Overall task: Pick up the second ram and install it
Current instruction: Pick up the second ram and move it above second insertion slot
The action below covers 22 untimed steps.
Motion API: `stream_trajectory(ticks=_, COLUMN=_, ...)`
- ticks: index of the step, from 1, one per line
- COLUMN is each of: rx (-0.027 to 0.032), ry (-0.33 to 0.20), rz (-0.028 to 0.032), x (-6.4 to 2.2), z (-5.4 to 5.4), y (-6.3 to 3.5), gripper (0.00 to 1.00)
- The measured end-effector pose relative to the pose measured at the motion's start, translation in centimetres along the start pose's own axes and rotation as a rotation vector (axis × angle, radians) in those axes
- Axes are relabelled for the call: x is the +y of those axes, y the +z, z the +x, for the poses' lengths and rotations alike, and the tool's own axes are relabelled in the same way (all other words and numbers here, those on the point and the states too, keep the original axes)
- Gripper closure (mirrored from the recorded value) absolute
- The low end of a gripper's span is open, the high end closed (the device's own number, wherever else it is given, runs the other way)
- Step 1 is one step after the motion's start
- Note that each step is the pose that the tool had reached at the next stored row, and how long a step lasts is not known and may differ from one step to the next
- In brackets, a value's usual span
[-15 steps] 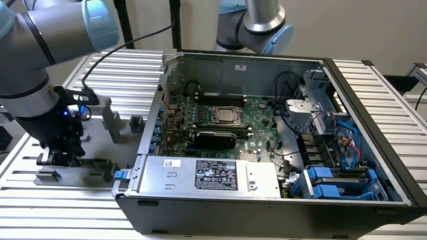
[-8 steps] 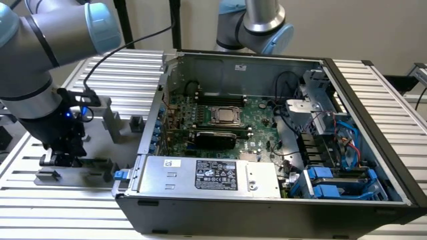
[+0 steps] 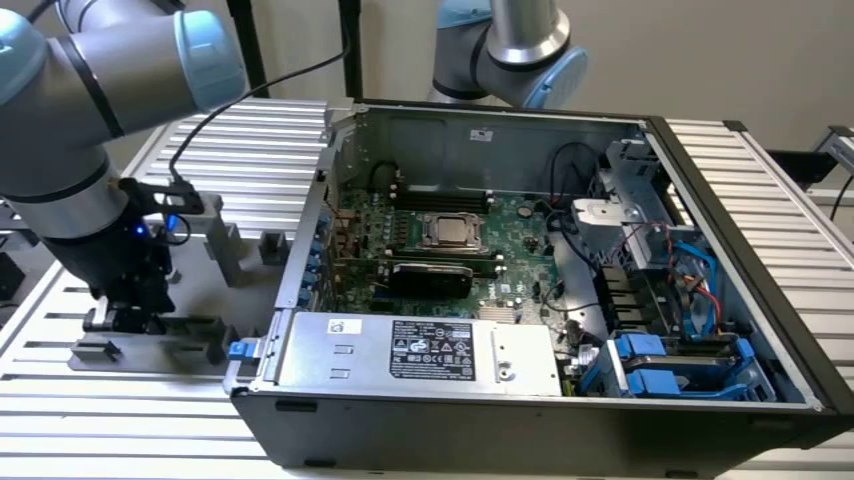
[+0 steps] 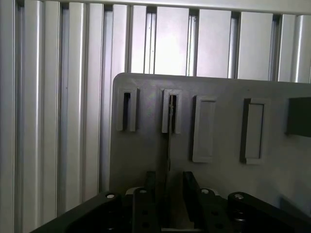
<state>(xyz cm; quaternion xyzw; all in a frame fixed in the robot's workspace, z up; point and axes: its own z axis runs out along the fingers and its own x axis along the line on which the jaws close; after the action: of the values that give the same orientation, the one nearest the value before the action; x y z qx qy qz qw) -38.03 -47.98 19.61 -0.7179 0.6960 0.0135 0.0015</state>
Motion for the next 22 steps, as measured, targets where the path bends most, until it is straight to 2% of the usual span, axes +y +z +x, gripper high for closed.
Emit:
stream_trajectory(ticks=2, rx=0.0004, ry=0.0, rz=-0.0015, x=0.01, z=-0.02, y=0.01, gripper=0.64)
stream_trajectory(ticks=4, rx=0.0012, ry=0.0, rz=-0.0029, x=0.01, z=-0.03, y=0.01, gripper=0.72)
stream_trajectory(ticks=6, rx=0.002, ry=0.0, rz=-0.004, x=0.01, z=-0.03, y=0.02, gripper=0.72)
stream_trajectory(ticks=7, rx=0.0022, ry=0.0, rz=-0.0041, x=0.01, z=-0.02, y=0.04, gripper=0.79)
stream_trajectory(ticks=15, rx=0.0033, ry=0.0, rz=-0.0056, x=0.0, z=-0.02, y=0.15, gripper=0.81)
stream_trajectory(ticks=16, rx=0.0034, ry=0.0, rz=-0.0058, x=0.0, z=-0.03, y=0.15, gripper=0.86)
stream_trajectory(ticks=22, rx=0.0033, ry=0.002, rz=-0.0059, x=0.0, z=-0.02, y=0.15, gripper=0.86)
